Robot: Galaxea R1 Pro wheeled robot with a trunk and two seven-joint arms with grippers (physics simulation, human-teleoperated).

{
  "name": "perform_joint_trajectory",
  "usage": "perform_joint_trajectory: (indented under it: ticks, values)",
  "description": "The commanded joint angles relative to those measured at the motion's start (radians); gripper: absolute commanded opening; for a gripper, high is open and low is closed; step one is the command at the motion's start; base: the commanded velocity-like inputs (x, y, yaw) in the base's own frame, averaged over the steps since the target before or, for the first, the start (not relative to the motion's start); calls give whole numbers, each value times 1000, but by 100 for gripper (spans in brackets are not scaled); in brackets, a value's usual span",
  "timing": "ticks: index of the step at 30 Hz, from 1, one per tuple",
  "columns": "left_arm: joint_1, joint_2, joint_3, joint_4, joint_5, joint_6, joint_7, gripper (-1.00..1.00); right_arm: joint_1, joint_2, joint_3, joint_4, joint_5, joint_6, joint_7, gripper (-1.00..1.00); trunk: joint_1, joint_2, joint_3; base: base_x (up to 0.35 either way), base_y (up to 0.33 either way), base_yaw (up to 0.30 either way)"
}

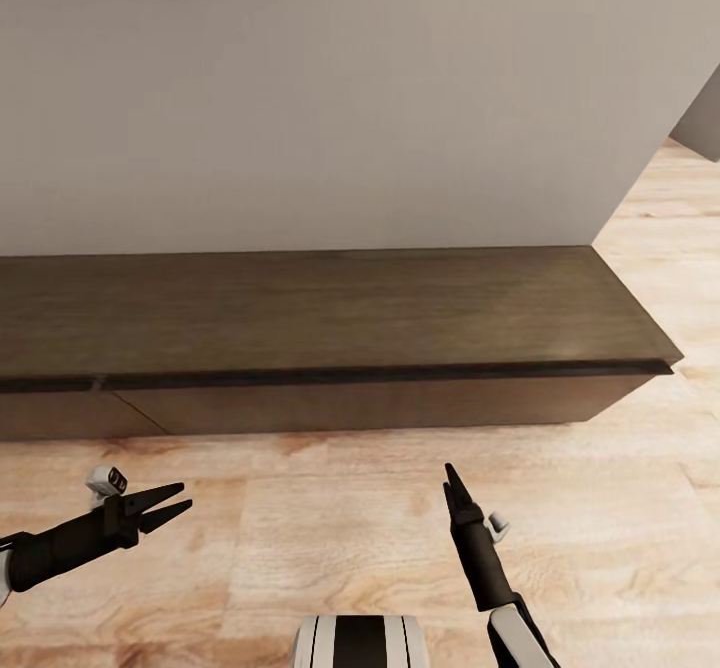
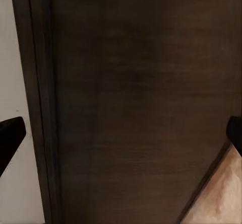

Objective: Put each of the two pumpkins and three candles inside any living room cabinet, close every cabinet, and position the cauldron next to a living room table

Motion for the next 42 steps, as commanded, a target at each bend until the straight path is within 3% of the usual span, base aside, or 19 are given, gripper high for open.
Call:
perform_joint_trajectory:
  ticks: [1, 6, 9, 16, 25, 42]
  values:
    - [0, -2, 0, 0, 2, 5, -1, 100, 0, 0, 0, 1, -11, -5, 5, 100, 0, 0, -1, 14, 0, 0]
    - [0, -16, -11, -4, -3, 1, 0, 100, 0, -1, -13, -1, -86, 20, 16, 100, 0, 0, -1, 9, 0, 0]
    - [0, -20, -21, -6, -5, 0, 1, 100, 0, -2, -14, -2, -96, 23, 34, 100, 0, 0, -1, 149, 0, 0]
    - [0, -37, -25, -6, -6, -1, 0, 100, 0, -1, -11, -2, -91, 24, 73, 100, 0, 0, -1, 63, 0, 0]
    - [0, -40, -24, -6, -6, 1, 0, 100, 0, 1, -6, -2, -87, 23, 78, 100, 0, 0, -1, 3, 0, 0]
    - [0, -40, -26, -6, -6, 1, 1, 100, -2, 13, -2, -9, -85, 11, 79, 100, -8, 4, 65, 0, 0, 0]
